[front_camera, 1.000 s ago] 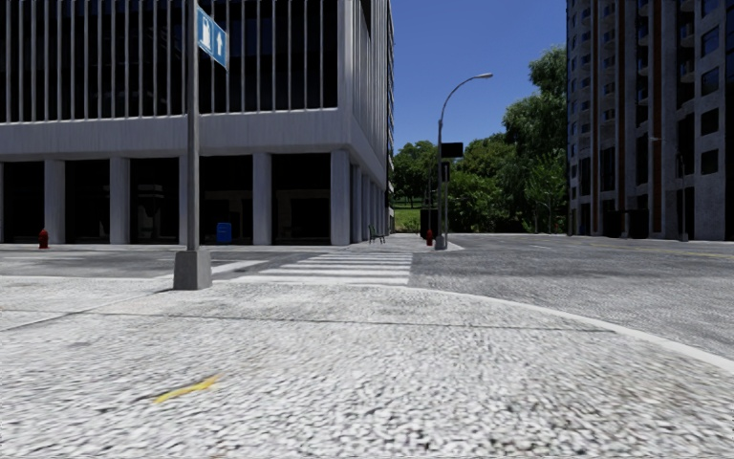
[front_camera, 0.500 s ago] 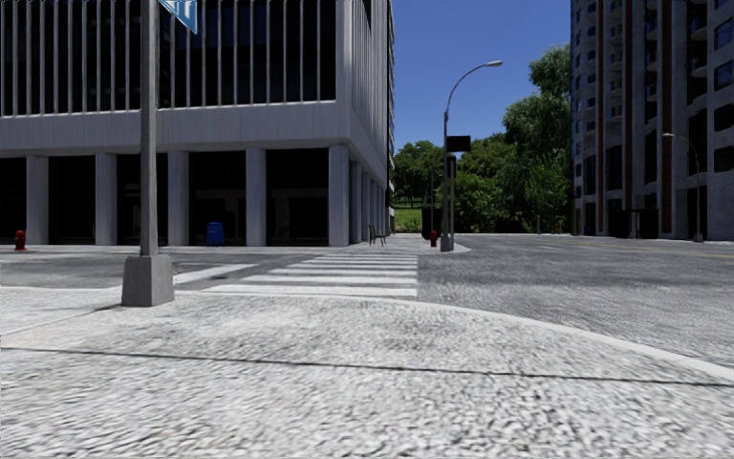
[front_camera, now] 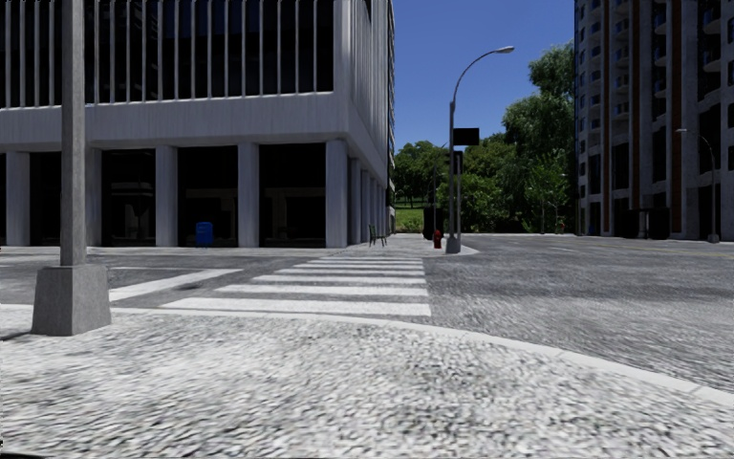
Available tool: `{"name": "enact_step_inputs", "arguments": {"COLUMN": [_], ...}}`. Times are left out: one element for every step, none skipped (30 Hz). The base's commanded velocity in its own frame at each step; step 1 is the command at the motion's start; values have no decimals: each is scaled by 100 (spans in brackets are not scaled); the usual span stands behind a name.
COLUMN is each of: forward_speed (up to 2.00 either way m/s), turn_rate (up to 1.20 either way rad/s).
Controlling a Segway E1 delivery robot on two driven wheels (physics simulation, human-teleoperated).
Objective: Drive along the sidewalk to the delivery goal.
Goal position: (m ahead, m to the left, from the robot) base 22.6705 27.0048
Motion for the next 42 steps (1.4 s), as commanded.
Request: {"name": "enact_step_inputs", "arguments": {"forward_speed": [200,200,200,200,200,200,200,200,200,200,200,200,200,200,200,200,200,200,200,200,200,200,200,200,200,200,200,200,200,200,200,200,200,200,200,200,200,200,200,200,200,189], "turn_rate": [0,0,0,0,0,0,0,0,0,0,0,0,0,0,0,0,0,0,0,0,0,0,0,0,0,0,0,0,0,0,0,0,0,0,0,0,0,0,0,0,0,0]}}
